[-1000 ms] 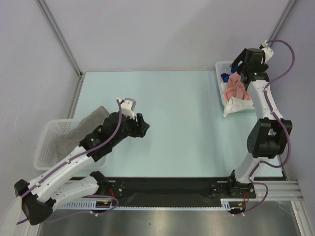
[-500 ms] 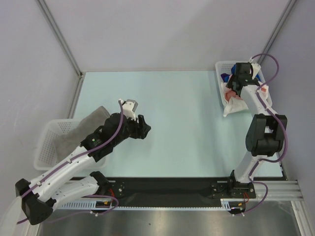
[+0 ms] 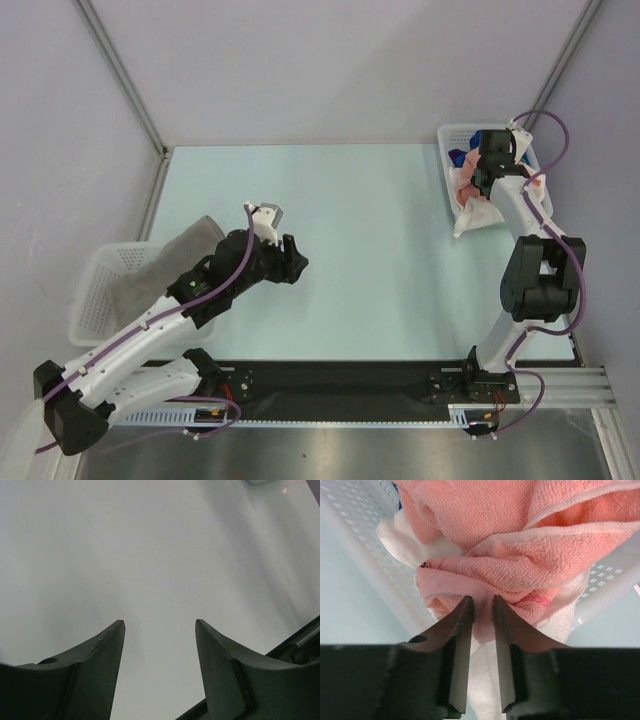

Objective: Fold and stack the towels
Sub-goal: Grab crumpled towel, then move the towel to the center of the board

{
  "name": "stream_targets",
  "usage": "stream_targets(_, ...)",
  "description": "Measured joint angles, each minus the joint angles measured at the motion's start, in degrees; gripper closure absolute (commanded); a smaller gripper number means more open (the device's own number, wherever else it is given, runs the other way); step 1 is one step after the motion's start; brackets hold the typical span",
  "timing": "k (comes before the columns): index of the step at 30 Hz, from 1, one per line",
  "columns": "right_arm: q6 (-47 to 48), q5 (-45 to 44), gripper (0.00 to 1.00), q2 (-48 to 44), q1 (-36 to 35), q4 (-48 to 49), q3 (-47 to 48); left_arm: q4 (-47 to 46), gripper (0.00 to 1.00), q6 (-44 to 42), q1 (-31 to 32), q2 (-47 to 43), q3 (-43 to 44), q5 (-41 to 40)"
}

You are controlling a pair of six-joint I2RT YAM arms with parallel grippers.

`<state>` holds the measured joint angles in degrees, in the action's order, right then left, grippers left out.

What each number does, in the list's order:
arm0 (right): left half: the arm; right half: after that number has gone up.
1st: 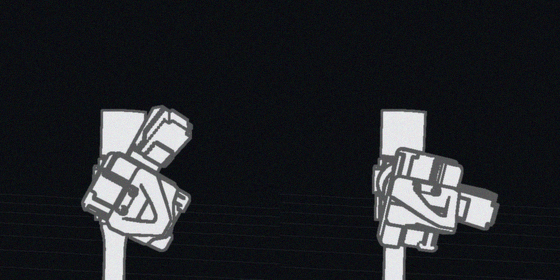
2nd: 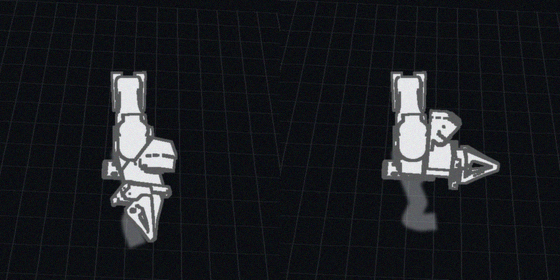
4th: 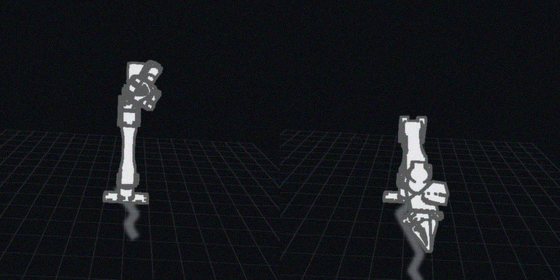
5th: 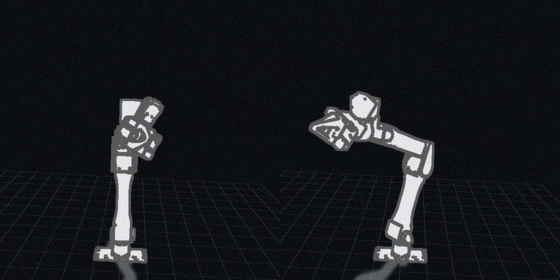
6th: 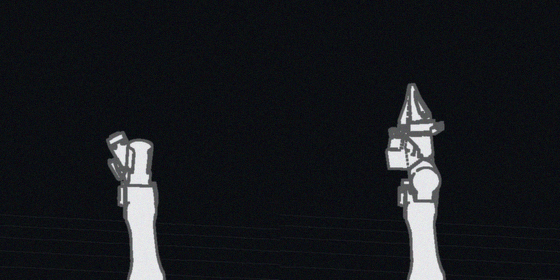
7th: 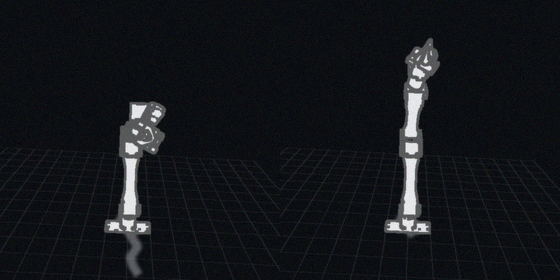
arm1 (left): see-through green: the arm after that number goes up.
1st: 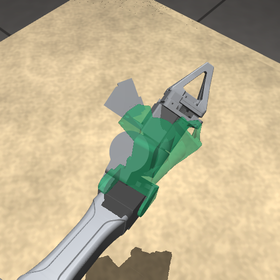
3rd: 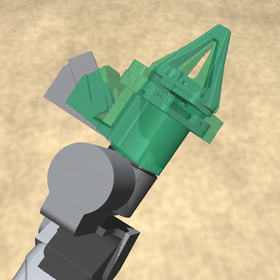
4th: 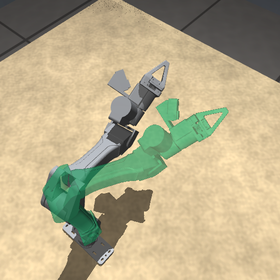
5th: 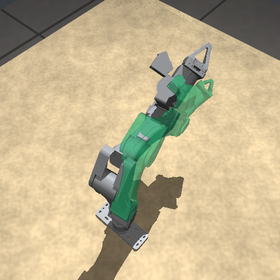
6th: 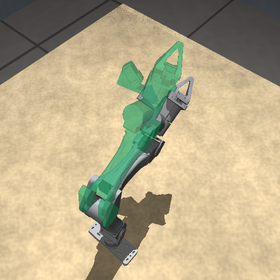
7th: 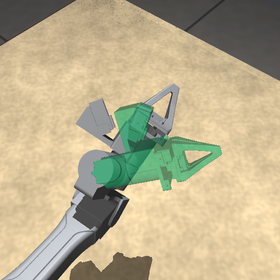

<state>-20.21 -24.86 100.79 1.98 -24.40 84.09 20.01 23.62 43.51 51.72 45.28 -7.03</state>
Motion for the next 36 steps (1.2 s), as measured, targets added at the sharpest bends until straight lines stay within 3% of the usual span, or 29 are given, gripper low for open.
stream_targets(5, 0.79, 0.15, 0.99, 0.00, 0.11, -0.26, 0.00, -0.07, 0.36, 0.13, 0.00, 0.31, -0.20, 0.20)
stream_targets(6, 0.87, 0.24, 1.00, 0.00, 0.11, -0.28, 0.02, -0.07, 0.36, 0.20, 0.00, 0.33, -0.20, 0.20)
stream_targets(11, 0.81, 0.42, 1.00, 0.00, 0.09, -2.03, 1.66, -0.17, 0.36, 0.35, 0.00, 0.46, -0.20, 0.20)
stream_targets(17, 1.07, 1.33, 1.00, -0.96, -1.97, -5.33, 11.50, -0.20, 0.37, 0.39, 0.00, 0.52, -0.20, 0.17)
stream_targets(28, 5.60, 1.84, 1.00, -5.73, -24.98, -7.13, 34.60, -0.17, 0.37, 1.49, 0.00, 0.59, 1.38, -0.81)
stream_targets(31, 5.84, 2.38, 1.00, -8.15, -28.37, -7.17, 34.32, -0.22, 0.37, 2.08, 0.00, 0.57, 1.86, -1.51)
stream_targets(33, 5.55, 2.99, 0.99, -11.06, -29.70, -4.70, 29.20, -0.26, 0.37, 2.43, 0.00, 0.57, 1.90, -1.79)
stream_targets(36, 4.33, 4.90, 0.84, -16.79, -30.42, -2.43, 16.15, -0.31, 0.35, 3.19, 0.00, 0.57, 1.90, -1.88)
